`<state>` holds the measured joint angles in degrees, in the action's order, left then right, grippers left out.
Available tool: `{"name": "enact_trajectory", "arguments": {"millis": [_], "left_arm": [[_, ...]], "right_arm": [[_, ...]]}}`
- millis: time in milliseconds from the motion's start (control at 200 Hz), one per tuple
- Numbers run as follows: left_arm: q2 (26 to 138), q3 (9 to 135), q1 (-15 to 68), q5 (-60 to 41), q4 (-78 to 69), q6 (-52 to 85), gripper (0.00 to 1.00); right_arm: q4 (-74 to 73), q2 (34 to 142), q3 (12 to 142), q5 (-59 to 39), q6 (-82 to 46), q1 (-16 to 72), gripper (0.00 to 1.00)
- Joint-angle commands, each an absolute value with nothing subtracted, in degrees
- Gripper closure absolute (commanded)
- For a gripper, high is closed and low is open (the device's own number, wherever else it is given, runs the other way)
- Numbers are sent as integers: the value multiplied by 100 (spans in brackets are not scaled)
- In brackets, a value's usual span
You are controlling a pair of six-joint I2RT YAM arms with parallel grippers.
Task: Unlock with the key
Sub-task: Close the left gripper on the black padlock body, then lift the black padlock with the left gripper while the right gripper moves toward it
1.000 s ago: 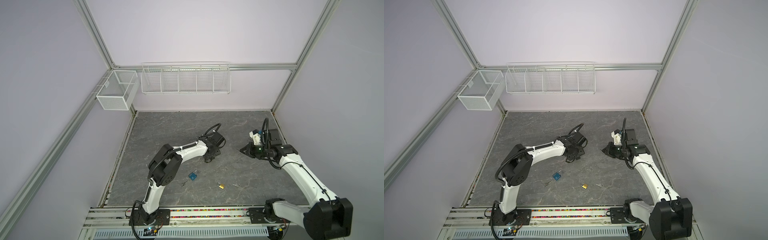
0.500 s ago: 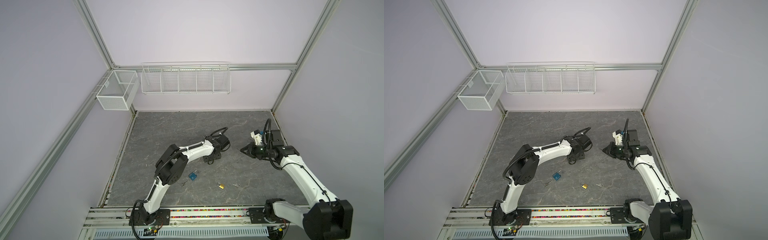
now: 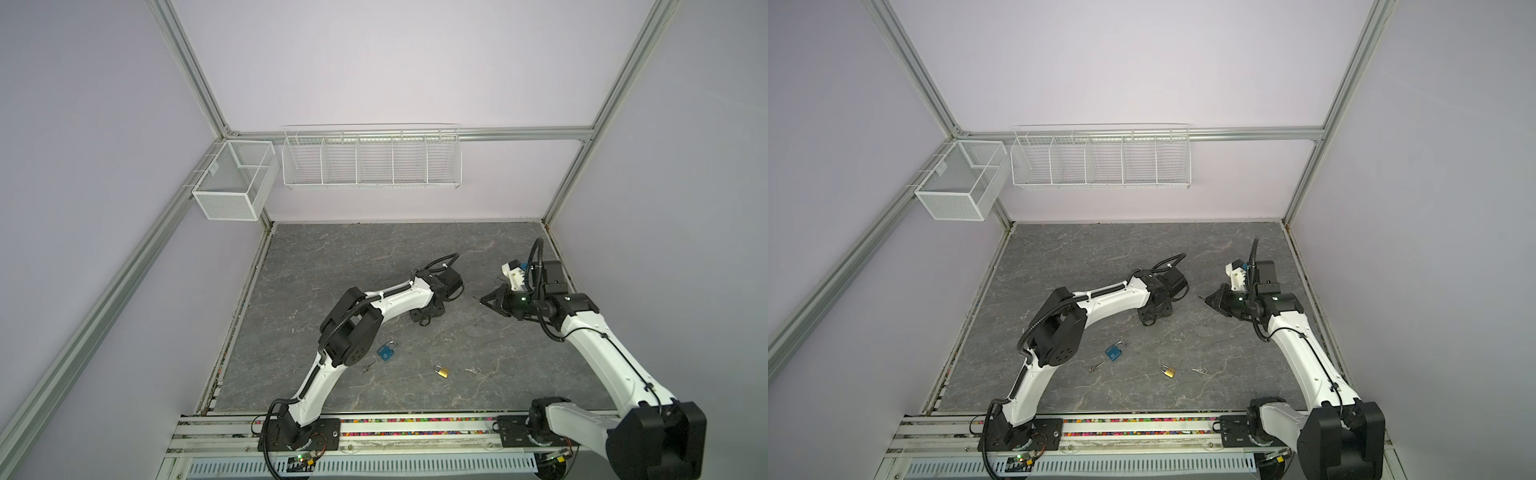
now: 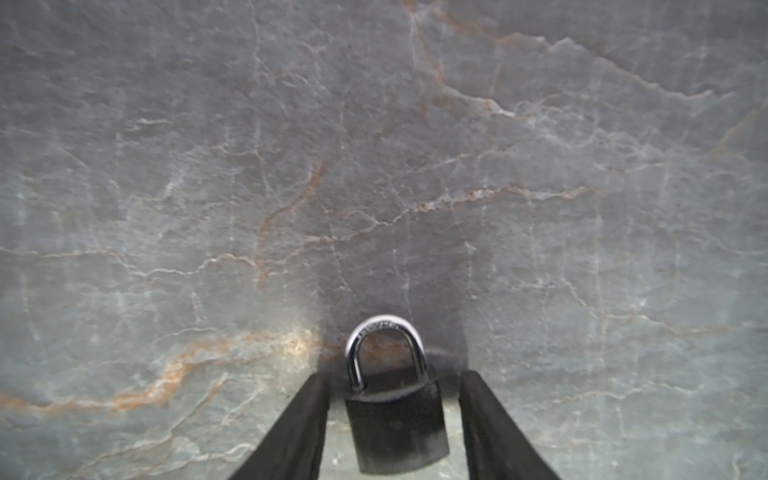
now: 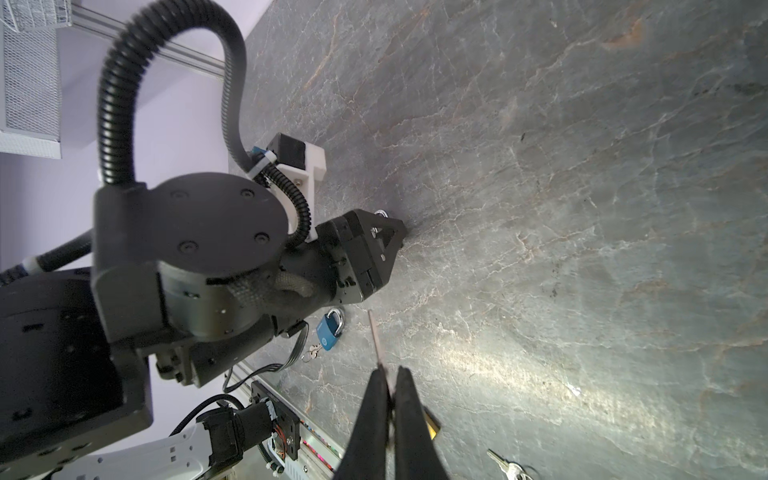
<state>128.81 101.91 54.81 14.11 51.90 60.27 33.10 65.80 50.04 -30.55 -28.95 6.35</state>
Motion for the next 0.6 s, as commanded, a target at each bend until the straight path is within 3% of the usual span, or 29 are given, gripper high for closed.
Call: {"name": "enact_trajectory", "arguments": {"millis": [0, 595], "left_arm": [[13015, 10328, 5511, 1529, 5441, 5992, 51], [12958, 10099, 5511, 1402, 5222, 5999, 68]], "right_arm": [[3235, 6491, 4855, -3177, -2971, 603, 94], [3182, 6427, 4799, -3198, -2973, 598, 94]]}}
